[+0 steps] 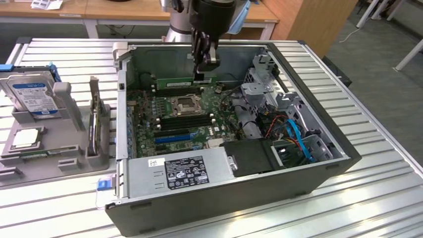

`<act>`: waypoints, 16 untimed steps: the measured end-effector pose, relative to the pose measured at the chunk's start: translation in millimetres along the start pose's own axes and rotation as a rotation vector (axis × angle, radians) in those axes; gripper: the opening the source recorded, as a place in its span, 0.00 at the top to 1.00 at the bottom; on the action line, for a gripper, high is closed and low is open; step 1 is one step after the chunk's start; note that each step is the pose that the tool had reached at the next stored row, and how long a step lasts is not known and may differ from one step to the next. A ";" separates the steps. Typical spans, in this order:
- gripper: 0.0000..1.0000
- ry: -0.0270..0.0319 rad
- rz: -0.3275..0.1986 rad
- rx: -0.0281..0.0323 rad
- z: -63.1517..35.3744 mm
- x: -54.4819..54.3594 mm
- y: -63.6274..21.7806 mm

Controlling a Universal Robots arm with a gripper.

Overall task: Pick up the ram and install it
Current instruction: 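Insert the ram into the slot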

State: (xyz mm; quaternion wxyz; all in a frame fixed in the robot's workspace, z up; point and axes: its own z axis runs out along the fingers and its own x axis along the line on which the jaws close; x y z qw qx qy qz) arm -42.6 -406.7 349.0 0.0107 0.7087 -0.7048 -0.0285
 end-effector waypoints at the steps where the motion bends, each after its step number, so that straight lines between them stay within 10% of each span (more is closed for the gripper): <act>1: 0.89 0.0000 0.000 0.0007 0.8 0.0 0.0; 16: 0.89 0.0001 0.000 0.0100 16.6 0.4 -0.8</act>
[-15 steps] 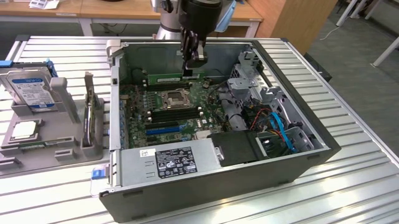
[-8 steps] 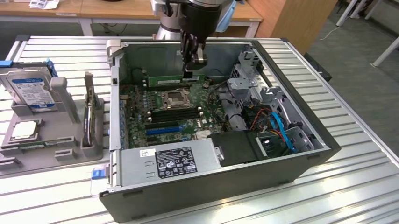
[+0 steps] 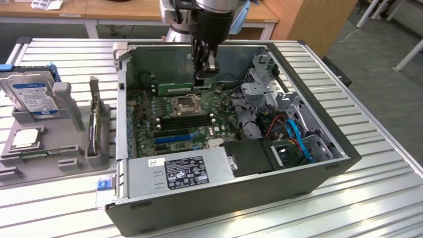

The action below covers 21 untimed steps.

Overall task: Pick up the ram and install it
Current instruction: 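Insert the ram into the slot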

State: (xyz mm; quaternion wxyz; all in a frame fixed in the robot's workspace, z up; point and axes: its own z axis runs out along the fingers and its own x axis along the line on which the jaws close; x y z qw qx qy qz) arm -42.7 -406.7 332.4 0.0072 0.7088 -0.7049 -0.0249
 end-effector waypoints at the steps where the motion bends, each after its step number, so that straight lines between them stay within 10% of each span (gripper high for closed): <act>1: 0.89 -0.0001 0.000 0.0006 0.9 0.0 0.0; 21: 0.89 0.0000 0.000 0.0079 21.4 0.6 -0.2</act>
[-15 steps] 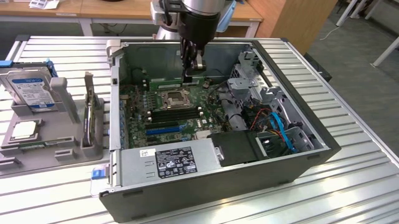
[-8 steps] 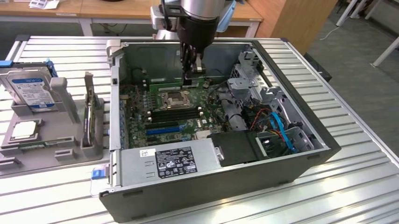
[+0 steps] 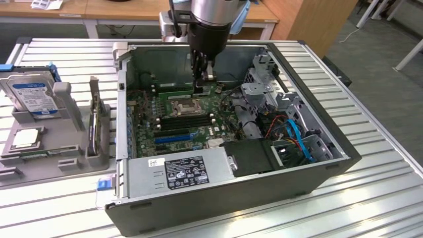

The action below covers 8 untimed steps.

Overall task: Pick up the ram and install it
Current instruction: 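Insert the ram into the slot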

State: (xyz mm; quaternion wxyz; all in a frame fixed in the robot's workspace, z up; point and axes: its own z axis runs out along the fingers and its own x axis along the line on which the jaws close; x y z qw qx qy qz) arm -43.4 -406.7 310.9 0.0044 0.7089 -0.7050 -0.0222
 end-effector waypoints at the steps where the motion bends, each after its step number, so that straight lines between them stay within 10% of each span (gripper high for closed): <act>1: 0.89 0.0000 0.000 0.0004 1.0 0.0 0.1; 8: 0.89 0.0000 0.000 0.0041 8.3 0.2 0.8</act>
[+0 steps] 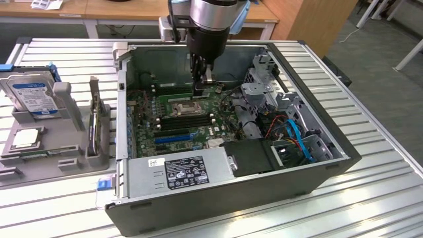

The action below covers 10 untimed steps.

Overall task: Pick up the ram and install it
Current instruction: 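Insert the ram into the slot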

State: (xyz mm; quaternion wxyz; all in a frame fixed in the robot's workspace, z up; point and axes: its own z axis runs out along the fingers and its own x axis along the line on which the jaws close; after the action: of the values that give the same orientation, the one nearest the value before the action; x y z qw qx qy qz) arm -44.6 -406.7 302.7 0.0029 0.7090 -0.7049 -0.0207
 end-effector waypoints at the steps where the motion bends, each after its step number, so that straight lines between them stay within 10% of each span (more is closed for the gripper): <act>1: 0.89 0.0000 0.000 0.0004 0.9 0.0 0.1; 10: 0.89 0.0001 0.000 0.0049 10.3 0.3 0.9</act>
State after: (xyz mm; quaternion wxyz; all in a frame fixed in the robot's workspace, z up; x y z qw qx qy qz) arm -45.8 -406.7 292.5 0.0012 0.7090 -0.7049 -0.0189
